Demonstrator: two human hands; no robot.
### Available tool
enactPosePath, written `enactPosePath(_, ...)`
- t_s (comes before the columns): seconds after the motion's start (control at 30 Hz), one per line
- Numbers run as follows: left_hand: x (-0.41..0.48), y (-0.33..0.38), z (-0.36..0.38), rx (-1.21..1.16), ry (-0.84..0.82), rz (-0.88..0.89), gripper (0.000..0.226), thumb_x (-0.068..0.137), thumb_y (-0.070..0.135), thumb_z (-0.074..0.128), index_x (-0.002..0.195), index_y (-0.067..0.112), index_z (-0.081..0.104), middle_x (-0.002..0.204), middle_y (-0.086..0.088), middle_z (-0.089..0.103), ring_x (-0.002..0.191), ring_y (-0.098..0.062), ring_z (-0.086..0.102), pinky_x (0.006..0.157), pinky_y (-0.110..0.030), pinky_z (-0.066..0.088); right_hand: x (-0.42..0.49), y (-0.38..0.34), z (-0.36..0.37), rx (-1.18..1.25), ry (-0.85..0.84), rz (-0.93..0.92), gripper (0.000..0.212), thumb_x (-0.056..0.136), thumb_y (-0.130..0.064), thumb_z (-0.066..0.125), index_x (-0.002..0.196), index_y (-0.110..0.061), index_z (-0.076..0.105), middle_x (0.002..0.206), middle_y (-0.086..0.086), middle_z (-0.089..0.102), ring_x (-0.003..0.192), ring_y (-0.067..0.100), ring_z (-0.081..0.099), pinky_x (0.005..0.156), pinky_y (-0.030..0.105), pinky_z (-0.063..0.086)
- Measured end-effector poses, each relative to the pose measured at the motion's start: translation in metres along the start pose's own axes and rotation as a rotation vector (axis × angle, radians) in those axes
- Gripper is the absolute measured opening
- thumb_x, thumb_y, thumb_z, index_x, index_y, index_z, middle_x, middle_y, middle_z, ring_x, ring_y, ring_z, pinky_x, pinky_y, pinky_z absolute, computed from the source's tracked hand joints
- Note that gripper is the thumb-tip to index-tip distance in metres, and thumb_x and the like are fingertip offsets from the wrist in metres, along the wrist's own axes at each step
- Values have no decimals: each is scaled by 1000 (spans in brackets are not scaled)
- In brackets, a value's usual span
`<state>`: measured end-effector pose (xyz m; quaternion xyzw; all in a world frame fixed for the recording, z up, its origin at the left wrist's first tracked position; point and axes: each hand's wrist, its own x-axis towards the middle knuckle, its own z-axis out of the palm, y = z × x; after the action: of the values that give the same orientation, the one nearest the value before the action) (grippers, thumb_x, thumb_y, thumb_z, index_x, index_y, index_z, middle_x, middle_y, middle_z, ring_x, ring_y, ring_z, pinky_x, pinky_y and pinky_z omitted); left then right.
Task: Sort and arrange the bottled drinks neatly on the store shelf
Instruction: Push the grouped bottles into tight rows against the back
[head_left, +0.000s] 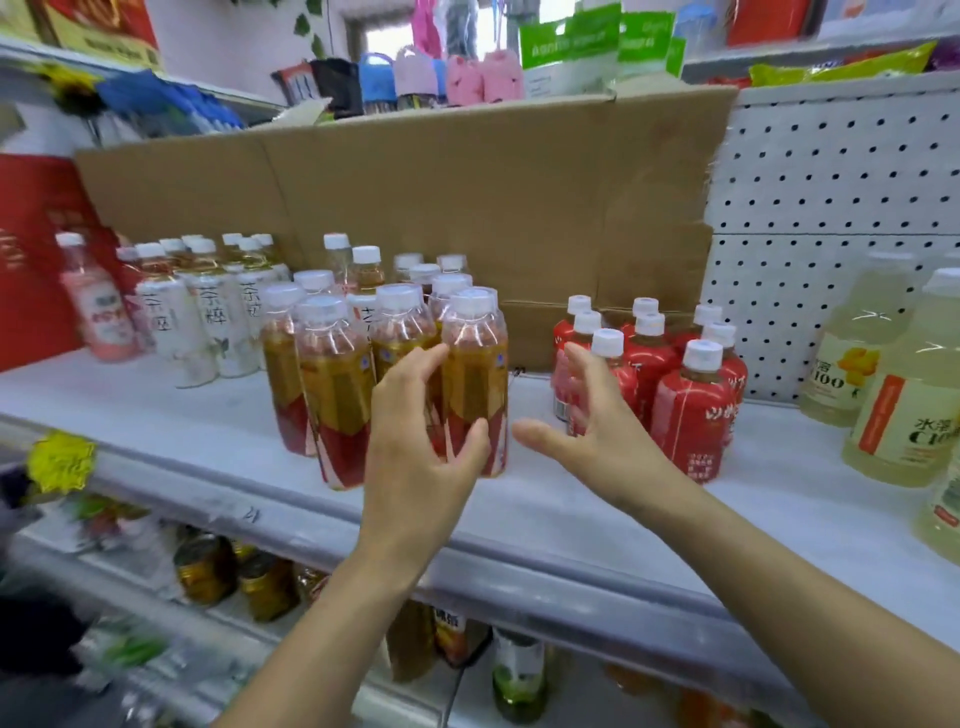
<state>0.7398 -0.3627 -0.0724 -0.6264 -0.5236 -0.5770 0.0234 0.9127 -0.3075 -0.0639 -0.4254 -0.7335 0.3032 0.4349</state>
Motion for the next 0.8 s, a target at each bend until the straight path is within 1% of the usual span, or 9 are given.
enactPosePath(0.07,5,-21,-15,61,111,36,82,79,24,81,146,21,35,147,6,36,139,-11,32,114,-42,35,11,-2,14,32,-40,51,105,76,-45,81,155,-33,12,162,-6,17,146,12,24,117,37,30)
enactPosePath(0.17,18,-55,-34,28,161,-98,107,70,34,87,153,23,19,156,6,21,146,-13,18,119,-49,27,27,-5,32,76,-44,115,113,70,-50,83,155,-35,10,162,-6,20,144,15,28,115,43,33)
enactPosePath(0.27,37,-93,-49,-44,69,-297,134,58,45,92,155,33,1,161,11,8,150,-14,7,121,-51,22,41,-10,53,123,-2,123,119,62,-53,87,154,-36,13,154,-10,36,137,11,40,112,41,38)
enactPosePath(0.33,48,-117,-57,-70,-40,-349,145,50,52,92,154,39,-8,162,13,2,151,-14,5,122,-51,20,48,-14,71,193,62,122,112,62,-42,90,151,-33,23,139,-13,51,122,2,53,100,29,48)
enactPosePath(0.37,53,-127,-60,-88,-94,-351,148,48,55,92,152,43,-12,162,16,1,151,-14,5,121,-52,21,50,-17,80,211,106,131,105,63,-36,89,147,-31,28,130,-14,55,114,-2,56,91,22,51)
enactPosePath(0.43,62,-141,-66,-127,-175,-318,148,49,57,91,150,47,-16,160,21,0,151,-13,7,121,-52,23,54,-18,92,209,190,154,94,61,-33,88,140,-30,37,120,-15,60,106,-2,59,78,17,49)
enactPosePath(0.57,76,-163,-80,-197,-261,-239,143,52,56,89,147,52,-18,159,24,5,149,-12,12,120,-51,24,55,-23,106,184,265,208,87,56,-41,89,131,-34,45,118,-12,64,106,4,62,81,23,50)
enactPosePath(0.73,86,-185,-97,-306,-389,-191,143,56,47,92,146,55,-19,157,25,7,147,-11,16,120,-47,27,50,-41,130,153,341,215,74,59,-39,86,120,-41,45,113,-16,62,100,-2,60,72,15,44)
enactPosePath(0.8,89,-191,-103,-348,-429,-175,142,53,52,89,144,59,-19,156,23,11,146,-12,21,118,-46,30,48,-46,141,146,356,208,71,62,-38,85,120,-44,44,114,-18,61,101,-3,60,72,14,45)
